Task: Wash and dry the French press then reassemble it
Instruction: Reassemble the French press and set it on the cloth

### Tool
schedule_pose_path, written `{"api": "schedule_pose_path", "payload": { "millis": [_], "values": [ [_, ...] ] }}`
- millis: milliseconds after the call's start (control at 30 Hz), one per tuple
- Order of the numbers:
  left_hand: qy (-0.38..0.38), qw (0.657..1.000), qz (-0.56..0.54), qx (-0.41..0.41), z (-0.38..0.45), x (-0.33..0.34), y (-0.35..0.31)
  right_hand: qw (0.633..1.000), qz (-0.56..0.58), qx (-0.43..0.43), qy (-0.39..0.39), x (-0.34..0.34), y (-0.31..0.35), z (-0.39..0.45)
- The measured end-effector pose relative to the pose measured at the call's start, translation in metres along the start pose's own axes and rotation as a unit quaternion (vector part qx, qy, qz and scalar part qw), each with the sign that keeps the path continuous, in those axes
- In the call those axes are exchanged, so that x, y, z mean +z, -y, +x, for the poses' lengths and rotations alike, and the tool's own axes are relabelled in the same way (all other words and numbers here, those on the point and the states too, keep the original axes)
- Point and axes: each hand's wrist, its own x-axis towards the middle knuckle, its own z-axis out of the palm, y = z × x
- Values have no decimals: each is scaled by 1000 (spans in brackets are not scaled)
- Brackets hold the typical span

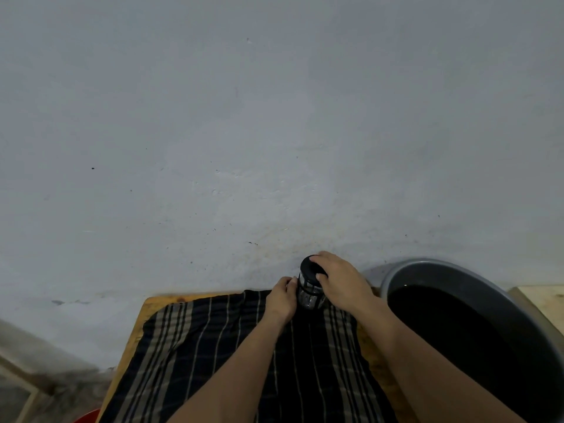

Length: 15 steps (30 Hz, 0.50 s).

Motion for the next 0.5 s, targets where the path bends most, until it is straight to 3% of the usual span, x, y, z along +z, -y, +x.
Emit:
{"api": "schedule_pose_path", "payload": {
  "millis": [167, 267, 333, 433, 500],
  "values": [
    [-75, 997, 13, -20, -16, 4, -4, 995, 77, 20, -58, 2, -1, -34],
    [-169, 985, 38, 19, -45, 7, -3, 985, 155, 37, -72, 1, -7, -76],
    [-189, 978, 68, 60, -70, 13, -2, 975, 205, 48, -69, -4, -14, -113],
    [-144, 977, 101, 121, -107, 32, 1, 952, 296, 74, -9, -12, -35, -170],
    [-66, 981, 106, 145, -139, 54, 2, 938, 327, 92, 68, -16, -61, -211]
  ]
}}
